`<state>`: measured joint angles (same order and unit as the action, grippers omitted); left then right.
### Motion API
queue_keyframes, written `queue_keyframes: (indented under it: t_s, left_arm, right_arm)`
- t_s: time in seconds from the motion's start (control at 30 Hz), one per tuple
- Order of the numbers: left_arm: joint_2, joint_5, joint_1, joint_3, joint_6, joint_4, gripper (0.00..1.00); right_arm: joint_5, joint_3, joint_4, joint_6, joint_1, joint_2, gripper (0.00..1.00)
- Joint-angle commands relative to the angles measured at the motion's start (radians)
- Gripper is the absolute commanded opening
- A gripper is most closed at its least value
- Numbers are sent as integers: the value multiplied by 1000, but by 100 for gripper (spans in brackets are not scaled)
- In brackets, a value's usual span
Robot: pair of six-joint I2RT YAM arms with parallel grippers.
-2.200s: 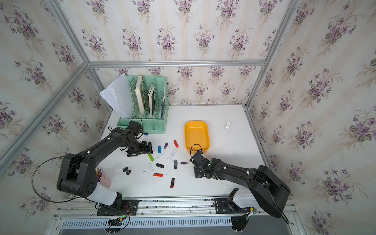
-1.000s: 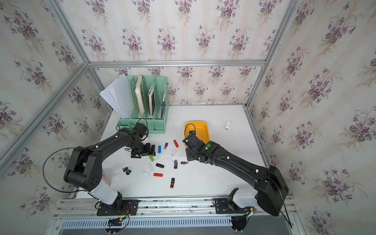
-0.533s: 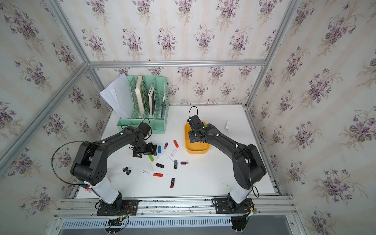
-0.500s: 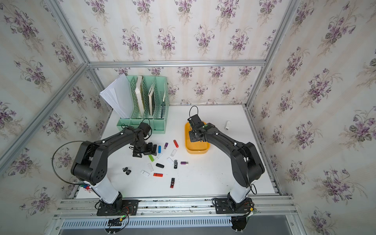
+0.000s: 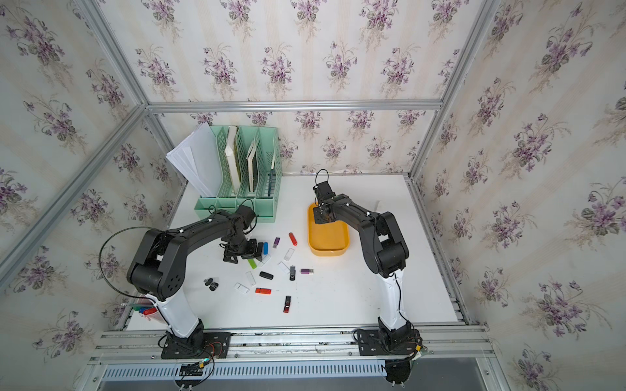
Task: Put the usb flash drive into the storage box
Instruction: Place the USB flash in the storage box, then pick up the USB flash from the center of the board.
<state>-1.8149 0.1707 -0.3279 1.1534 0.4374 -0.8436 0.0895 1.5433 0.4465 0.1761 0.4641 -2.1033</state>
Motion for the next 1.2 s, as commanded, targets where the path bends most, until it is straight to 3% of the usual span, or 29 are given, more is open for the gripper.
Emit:
queue_keyframes:
  t_s: [0.0, 0.27, 0.37, 0.53, 0.63, 0.87, 1.17]
  left_arm:
    - [-13, -24, 0, 8, 7, -6, 97]
    - [-6, -77, 1, 22, 24, -16, 95]
    - [-10, -80, 1, 25, 32, -15, 94]
    - [-21, -80, 1, 25, 37, -15, 91]
    - [-23, -79, 1, 18, 40, -10, 89]
    - [-24, -65, -2, 5, 38, -2, 79]
    - [-29, -63, -13, -6, 38, 2, 69]
  right_arm:
    - [-9, 14, 0, -1, -3, -25, 17]
    - [-11, 3, -8, -7, -8, -63, 22]
    - [-12, 0, -14, -9, -10, -69, 30]
    - [-17, 6, -10, -13, -15, -77, 58]
    - [-10, 6, -3, -16, -15, -65, 66]
    - [-5, -42, 4, -4, -15, 59, 72]
    - [80, -189, 41, 29, -20, 328, 78]
